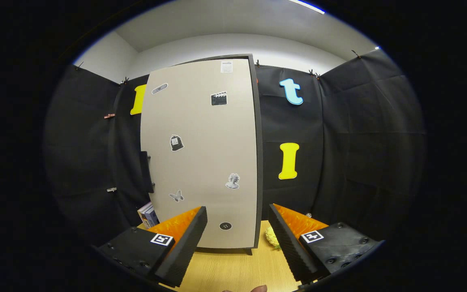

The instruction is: Open the shoe cabinet door, grab the shoes and put them into the shoe cabinet, then close the shoe cabinet door.

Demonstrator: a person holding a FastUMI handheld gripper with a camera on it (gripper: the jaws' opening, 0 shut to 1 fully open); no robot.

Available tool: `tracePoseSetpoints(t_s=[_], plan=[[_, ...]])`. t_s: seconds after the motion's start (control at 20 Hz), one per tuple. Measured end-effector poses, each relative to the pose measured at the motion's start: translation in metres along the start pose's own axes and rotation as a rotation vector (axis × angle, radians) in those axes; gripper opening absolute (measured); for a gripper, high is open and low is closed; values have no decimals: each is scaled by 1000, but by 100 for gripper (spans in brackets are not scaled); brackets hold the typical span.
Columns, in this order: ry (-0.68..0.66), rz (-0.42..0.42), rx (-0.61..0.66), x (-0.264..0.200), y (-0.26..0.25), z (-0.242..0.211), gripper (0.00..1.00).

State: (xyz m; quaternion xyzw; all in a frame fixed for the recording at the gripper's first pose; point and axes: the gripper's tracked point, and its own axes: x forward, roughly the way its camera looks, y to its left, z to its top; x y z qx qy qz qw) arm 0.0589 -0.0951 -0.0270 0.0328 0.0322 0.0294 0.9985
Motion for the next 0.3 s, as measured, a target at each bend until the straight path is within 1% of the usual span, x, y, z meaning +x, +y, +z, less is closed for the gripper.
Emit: tracePoseSetpoints(t_s=[0.3], plan=[[9, 4, 8, 0, -3, -4, 98]])
